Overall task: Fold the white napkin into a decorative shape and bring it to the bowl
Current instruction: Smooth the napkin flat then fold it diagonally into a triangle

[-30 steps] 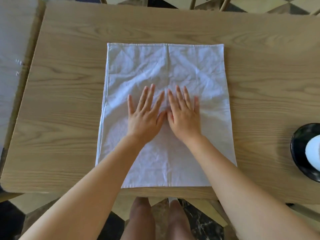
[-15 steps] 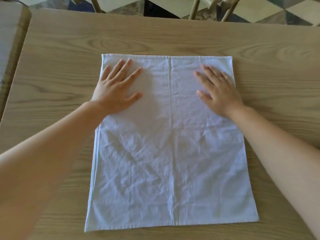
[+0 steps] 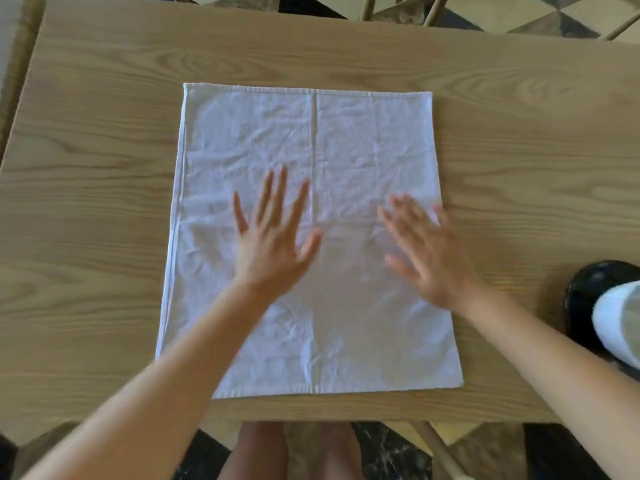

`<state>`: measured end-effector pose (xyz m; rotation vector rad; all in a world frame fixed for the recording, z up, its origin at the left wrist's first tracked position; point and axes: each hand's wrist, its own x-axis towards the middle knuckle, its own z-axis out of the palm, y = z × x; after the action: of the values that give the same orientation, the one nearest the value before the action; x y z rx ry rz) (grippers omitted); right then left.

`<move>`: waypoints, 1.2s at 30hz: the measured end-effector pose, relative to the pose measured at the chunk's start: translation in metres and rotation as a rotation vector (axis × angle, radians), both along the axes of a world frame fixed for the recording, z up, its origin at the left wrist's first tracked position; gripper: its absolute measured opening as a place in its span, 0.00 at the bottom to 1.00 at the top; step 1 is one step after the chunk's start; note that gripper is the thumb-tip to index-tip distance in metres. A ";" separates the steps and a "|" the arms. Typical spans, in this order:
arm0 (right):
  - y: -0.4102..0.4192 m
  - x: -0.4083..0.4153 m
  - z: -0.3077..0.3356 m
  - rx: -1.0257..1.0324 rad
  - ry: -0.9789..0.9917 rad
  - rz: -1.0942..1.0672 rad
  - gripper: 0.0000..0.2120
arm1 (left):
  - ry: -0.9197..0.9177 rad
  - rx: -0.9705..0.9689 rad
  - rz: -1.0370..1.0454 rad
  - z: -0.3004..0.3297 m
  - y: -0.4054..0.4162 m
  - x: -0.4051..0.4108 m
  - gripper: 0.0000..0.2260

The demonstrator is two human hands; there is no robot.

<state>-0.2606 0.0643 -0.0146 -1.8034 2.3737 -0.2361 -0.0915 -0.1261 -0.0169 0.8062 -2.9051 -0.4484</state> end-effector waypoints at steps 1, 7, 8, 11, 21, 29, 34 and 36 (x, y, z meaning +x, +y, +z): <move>0.022 0.011 0.001 0.035 -0.024 0.083 0.28 | -0.005 0.028 -0.020 -0.001 0.030 0.004 0.31; 0.127 0.040 0.013 0.254 -0.069 0.333 0.34 | -0.141 0.079 -0.100 -0.007 0.161 0.036 0.29; 0.136 0.040 0.014 0.263 -0.067 0.354 0.35 | -0.152 0.080 -0.132 -0.006 0.174 0.039 0.29; 0.154 0.038 0.014 0.189 -0.069 0.370 0.30 | -0.171 0.058 -0.247 -0.005 0.200 0.047 0.30; 0.154 0.028 0.013 -0.076 0.009 0.496 0.09 | -0.140 0.133 -0.235 -0.002 0.226 0.050 0.32; 0.109 0.025 0.030 -0.193 -0.172 0.237 0.05 | 0.098 0.395 -0.046 0.004 0.225 0.044 0.23; 0.050 0.025 0.056 -0.363 -0.282 0.004 0.06 | 0.280 0.708 0.367 0.038 0.197 0.045 0.16; 0.027 0.028 0.067 -0.396 -0.341 -0.020 0.04 | 0.336 0.676 0.458 0.049 0.178 0.050 0.09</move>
<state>-0.2329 0.0915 0.0519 -1.7109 2.2100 -0.9923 -0.0410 0.0522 0.0325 1.2723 -2.1526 -1.3759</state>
